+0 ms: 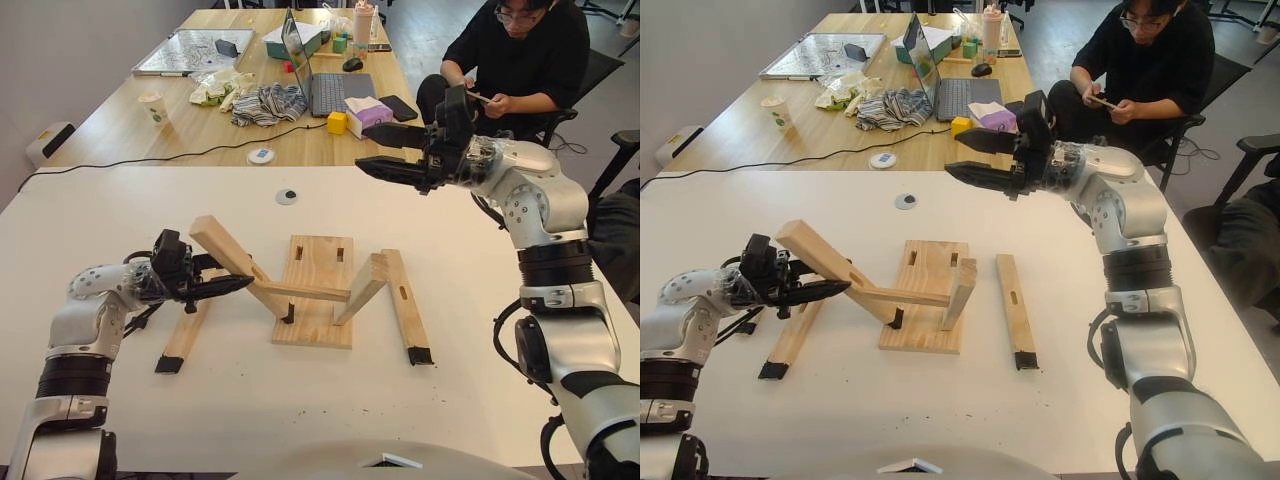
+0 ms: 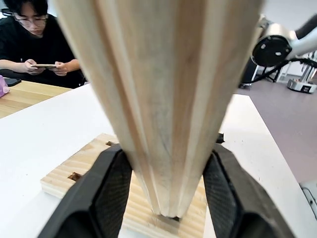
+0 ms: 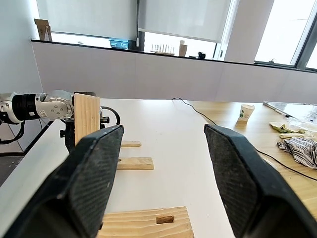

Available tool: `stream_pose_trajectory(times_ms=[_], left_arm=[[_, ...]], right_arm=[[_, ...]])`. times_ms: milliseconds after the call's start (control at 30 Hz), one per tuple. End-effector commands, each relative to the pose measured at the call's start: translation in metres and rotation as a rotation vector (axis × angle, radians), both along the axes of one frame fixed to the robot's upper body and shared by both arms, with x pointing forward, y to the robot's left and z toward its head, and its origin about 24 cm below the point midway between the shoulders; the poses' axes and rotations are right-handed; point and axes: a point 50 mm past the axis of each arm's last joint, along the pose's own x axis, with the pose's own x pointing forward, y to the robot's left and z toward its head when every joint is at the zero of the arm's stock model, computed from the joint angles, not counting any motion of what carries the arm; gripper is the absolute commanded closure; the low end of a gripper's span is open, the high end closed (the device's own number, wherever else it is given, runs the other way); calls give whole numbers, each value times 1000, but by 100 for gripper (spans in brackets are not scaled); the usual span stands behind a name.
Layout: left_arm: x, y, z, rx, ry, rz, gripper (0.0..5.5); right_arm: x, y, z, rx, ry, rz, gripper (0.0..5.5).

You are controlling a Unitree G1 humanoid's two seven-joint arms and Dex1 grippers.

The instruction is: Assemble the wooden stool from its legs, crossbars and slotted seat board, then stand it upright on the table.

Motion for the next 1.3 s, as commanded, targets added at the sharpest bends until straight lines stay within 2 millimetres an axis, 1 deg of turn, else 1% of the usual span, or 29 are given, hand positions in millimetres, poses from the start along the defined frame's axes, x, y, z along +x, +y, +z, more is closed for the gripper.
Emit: stream_pose_trajectory(times_ms=[33,233,400,567,800,867,1033,1200,1300], left_arm=[[-16,-6,-32,170,146,-95,346],[-6,-3,-24,206,111,-106,348],[-8,0,-20,268,129,-168,348],[-2,-3,-8,318,103,-236,348],[0,-2,-5,409,104,-306,349],[1,-3,-5,427,110,-317,349],[-1,-12,-12,425,106,-361,349],[-11,-16,-21,409,77,-386,349],[-15,-21,-21,386,50,-392,349]], right_arm=[[-1,7,-4,3,5,18,251],[-2,9,-7,-1,16,26,251],[-1,9,-10,-3,21,19,251],[-3,8,-16,2,30,-2,251],[-7,8,-22,11,36,-19,251],[-8,7,-24,14,39,-24,251],[-10,7,-28,17,47,-34,251],[-10,5,-30,14,51,-45,251],[-10,3,-32,10,55,-55,251]])
